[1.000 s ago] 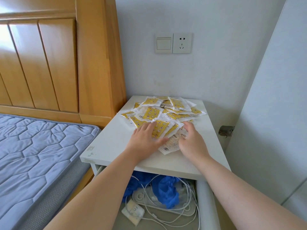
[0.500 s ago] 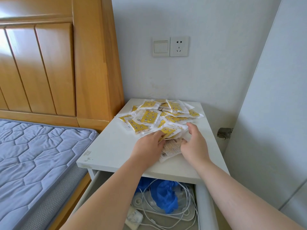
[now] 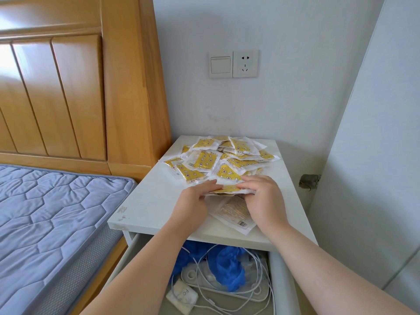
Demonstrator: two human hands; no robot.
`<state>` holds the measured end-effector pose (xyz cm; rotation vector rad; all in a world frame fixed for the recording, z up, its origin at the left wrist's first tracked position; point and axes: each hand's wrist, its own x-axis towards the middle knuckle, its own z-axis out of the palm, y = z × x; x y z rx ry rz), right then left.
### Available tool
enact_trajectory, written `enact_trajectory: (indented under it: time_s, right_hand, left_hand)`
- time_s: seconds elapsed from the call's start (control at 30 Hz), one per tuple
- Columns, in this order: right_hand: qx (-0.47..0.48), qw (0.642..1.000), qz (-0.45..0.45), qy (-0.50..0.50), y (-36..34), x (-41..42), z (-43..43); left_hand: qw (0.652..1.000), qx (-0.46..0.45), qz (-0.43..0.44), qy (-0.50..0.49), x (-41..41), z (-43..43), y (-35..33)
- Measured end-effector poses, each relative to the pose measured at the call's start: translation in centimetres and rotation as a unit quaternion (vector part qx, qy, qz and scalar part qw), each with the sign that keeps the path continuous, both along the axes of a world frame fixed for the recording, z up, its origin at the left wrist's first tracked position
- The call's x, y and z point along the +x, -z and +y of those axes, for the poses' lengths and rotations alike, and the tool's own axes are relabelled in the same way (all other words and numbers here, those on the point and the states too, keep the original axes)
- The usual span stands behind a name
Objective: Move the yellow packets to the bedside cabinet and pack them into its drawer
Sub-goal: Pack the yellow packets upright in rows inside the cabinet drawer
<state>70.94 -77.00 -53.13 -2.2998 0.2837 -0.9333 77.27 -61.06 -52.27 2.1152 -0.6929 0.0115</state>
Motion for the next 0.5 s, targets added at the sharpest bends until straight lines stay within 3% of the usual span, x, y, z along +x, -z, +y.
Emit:
enact_trajectory:
  time_s: [0.13, 0.27, 0.37, 0.5]
  right_hand:
    - [-0.006, 0.999, -0.03, -0.008, -0.3, -0.3, 0.8]
    - [-0.048, 0.996, -0.076, 0.012, -0.2, -0.3, 0.9]
    - [-0.096, 0.99, -0.106, -0.006, 0.1, 0.0, 1.0]
    - [-0.157, 0.98, -0.093, -0.081, 0.1, 0.1, 1.2]
  left_hand:
    - [0.99, -0.11, 0.046, -0.08, 0.6, 0.5, -0.3]
    - [0.925, -0.291, 0.211, -0.123, 1.0, 0.6, -0.8]
    - [0.889, -0.303, 0.341, -0.031, 0.3, 0.1, -1.3]
    - [0.864, -0.3, 0.405, 0.01, 0.6, 0.0, -1.8]
